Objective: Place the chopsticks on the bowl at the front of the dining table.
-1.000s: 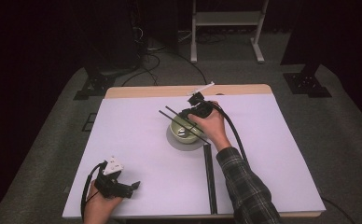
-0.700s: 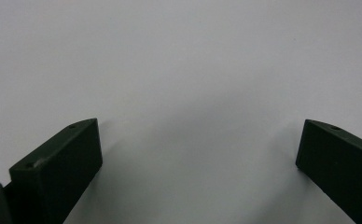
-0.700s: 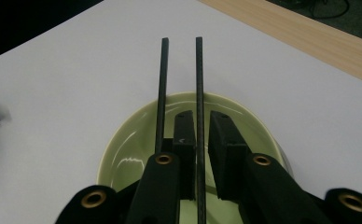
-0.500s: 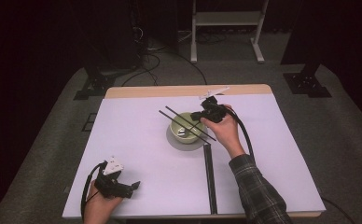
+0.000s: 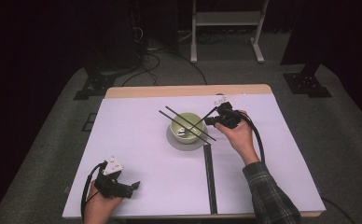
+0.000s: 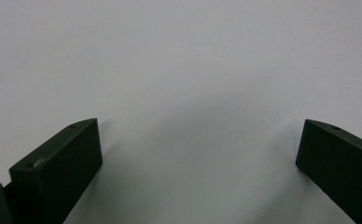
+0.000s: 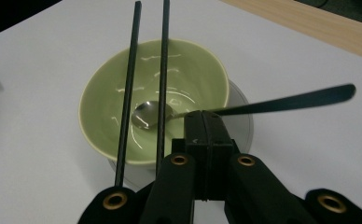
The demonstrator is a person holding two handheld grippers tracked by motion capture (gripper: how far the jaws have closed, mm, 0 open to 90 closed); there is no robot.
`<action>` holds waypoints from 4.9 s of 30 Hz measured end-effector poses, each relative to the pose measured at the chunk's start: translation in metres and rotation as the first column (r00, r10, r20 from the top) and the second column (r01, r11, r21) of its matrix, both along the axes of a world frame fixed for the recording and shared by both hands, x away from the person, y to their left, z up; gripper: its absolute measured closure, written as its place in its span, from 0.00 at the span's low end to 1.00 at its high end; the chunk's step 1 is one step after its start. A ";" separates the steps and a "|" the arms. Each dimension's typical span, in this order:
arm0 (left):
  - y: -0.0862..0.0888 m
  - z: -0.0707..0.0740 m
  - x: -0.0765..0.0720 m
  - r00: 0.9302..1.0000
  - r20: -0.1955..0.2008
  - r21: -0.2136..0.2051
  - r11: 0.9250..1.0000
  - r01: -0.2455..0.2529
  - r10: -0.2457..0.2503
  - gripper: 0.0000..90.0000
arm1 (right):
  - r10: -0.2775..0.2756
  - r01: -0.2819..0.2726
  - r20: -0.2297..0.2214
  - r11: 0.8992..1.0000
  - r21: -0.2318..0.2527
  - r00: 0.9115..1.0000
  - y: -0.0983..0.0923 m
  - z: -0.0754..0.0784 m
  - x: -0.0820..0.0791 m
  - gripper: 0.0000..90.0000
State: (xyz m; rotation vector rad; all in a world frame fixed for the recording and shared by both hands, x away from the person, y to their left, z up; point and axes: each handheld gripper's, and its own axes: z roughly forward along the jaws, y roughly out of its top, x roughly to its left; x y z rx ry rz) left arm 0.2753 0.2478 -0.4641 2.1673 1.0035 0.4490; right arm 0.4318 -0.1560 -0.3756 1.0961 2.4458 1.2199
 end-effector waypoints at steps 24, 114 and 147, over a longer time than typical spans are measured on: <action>0.000 0.000 0.000 1.000 -0.002 0.002 1.000 0.001 -0.001 0.00 | 0.031 -0.032 -0.026 0.999 -0.020 0.999 -0.009 -0.020 -0.027 1.00; 0.000 0.000 0.000 1.000 -0.003 0.001 1.000 0.001 -0.001 0.00 | 0.032 -0.032 0.046 0.999 0.013 0.998 0.066 0.010 0.001 0.53; 0.000 0.000 0.000 1.000 0.001 0.000 1.000 0.001 -0.001 0.00 | -0.027 0.027 0.008 0.998 -0.064 1.000 0.122 -0.006 0.062 0.43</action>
